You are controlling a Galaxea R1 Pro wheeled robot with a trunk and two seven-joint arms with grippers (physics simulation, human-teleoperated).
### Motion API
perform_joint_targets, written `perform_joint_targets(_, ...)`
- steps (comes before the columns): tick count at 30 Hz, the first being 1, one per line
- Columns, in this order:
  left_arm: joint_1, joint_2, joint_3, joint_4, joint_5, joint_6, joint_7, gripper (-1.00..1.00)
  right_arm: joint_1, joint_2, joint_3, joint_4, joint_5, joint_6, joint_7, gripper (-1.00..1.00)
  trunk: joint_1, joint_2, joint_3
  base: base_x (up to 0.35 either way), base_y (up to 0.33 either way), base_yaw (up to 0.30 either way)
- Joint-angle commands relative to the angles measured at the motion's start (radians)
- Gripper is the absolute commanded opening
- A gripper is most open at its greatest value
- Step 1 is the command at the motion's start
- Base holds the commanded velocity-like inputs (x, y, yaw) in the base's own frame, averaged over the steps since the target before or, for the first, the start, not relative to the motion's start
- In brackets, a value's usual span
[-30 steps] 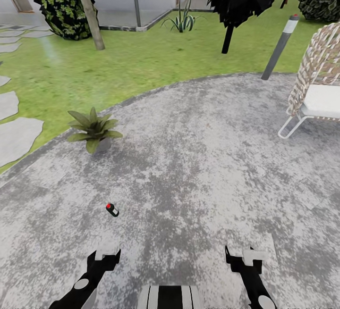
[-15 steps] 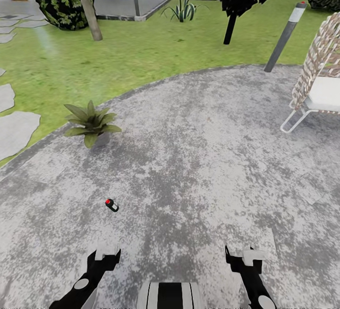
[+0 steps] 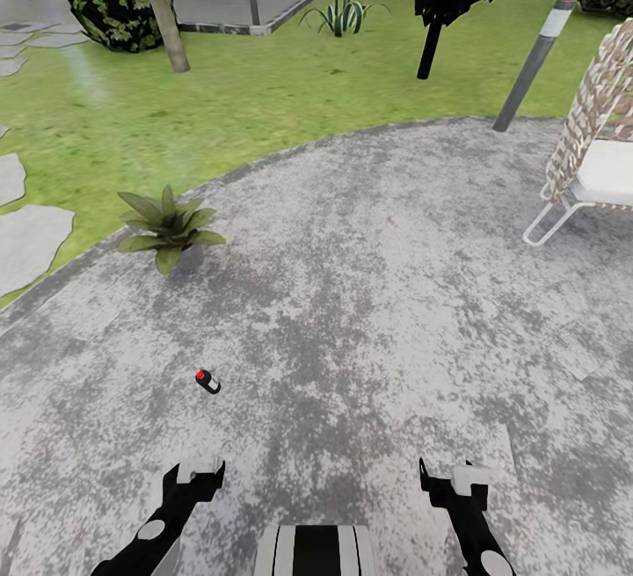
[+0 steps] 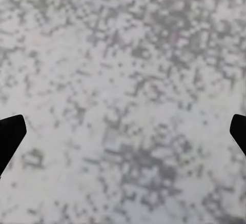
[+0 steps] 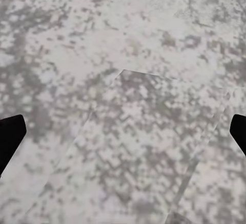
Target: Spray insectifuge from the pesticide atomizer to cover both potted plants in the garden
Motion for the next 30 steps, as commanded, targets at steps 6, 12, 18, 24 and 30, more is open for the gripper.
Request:
perform_joint_targets(6, 0.000, 0.000, 0.001, 0.001, 0.002, -0.003, -0.001, 1.00, 0.000, 0.000, 0.001, 0.001, 0.001, -0.003, -0.004, 1.00, 0.000, 0.000, -0.001, 0.193, 0.037, 0.000)
perform_joint_targets(12, 0.000, 0.000, 0.002, 0.001, 0.002, -0.003, -0.001, 1.00, 0.000, 0.000, 0.000, 0.001, 0.001, -0.003, -0.004, 1.00, 0.000, 0.000, -0.001, 0.038, 0.007, 0.000)
perform_joint_targets(18, 0.000, 0.000, 0.002, 0.001, 0.002, -0.003, -0.001, 1.00, 0.000, 0.000, 0.001, 0.001, 0.001, -0.003, -0.004, 1.00, 0.000, 0.000, -0.001, 0.175, 0.032, 0.000)
perform_joint_targets(24, 0.000, 0.000, 0.002, 0.001, 0.002, -0.003, -0.001, 1.00, 0.000, 0.000, 0.001, 0.001, 0.001, -0.003, -0.004, 1.00, 0.000, 0.000, -0.001, 0.053, 0.009, 0.110)
perform_joint_targets(30, 0.000, 0.000, 0.002, 0.001, 0.002, -0.003, -0.001, 1.00, 0.000, 0.000, 0.001, 0.001, 0.001, -0.003, -0.004, 1.00, 0.000, 0.000, -0.001, 0.008, 0.001, 0.148)
